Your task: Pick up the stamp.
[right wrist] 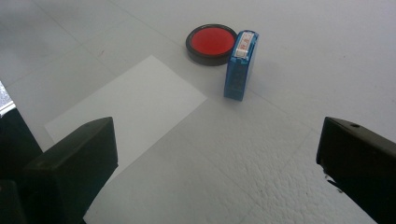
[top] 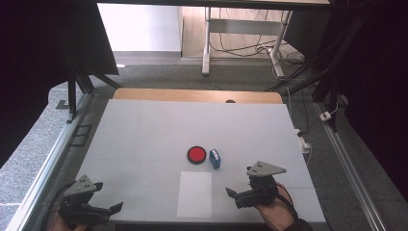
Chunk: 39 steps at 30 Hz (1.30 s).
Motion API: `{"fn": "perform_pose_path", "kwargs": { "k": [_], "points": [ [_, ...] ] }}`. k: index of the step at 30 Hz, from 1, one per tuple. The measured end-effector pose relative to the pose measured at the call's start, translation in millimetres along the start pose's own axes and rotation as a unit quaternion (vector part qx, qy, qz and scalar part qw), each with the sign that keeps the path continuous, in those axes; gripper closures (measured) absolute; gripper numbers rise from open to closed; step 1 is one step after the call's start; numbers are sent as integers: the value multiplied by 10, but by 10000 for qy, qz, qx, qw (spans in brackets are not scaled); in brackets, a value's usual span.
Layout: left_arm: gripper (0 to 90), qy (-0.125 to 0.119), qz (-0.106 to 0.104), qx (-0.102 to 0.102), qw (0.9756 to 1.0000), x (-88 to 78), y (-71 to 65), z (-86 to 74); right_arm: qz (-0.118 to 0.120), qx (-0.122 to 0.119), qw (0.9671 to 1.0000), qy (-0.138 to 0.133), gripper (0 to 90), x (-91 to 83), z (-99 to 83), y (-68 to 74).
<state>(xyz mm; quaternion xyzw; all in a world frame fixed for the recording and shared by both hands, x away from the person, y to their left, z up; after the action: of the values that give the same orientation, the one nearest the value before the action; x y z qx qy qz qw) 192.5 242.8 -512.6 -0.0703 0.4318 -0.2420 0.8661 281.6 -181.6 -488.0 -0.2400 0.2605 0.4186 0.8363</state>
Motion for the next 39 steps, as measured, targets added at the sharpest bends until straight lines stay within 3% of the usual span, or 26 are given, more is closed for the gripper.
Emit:
{"fn": "perform_pose_path", "kwargs": {
  "k": [11, 18, 28, 39],
  "points": [
    [8, -71, -44, -53, 10000, -16, 12, 2, 94, 82, 9999, 86, 0, 152, 136, -32],
    [8, -122, -129, -148, 9997, -33, 28, 5, -4, 70, 9998, 198, 0, 318, 230, -67],
    [9, -98, -100, -103, 9998, -26, 20, 3, -71, 154, 9994, 290, 0, 503, 313, -143],
    [10, -78, -90, -64, 9999, -23, 15, 1, -139, 47, 9982, 583, 0, 816, 370, -208]
  ]
}}
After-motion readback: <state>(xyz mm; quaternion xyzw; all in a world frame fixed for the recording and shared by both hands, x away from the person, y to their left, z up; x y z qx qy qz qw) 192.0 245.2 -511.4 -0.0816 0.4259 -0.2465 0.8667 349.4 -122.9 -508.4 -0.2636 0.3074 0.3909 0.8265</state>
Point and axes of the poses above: each handheld gripper's, and its own axes: x roughly forward along the jaws, z roughly out of its top, y roughly to its left, the point moved 5 cm from there along x, roughly forward along the jaws, and after that the axes turned 15 degrees about -x, right-handed, at the moved point
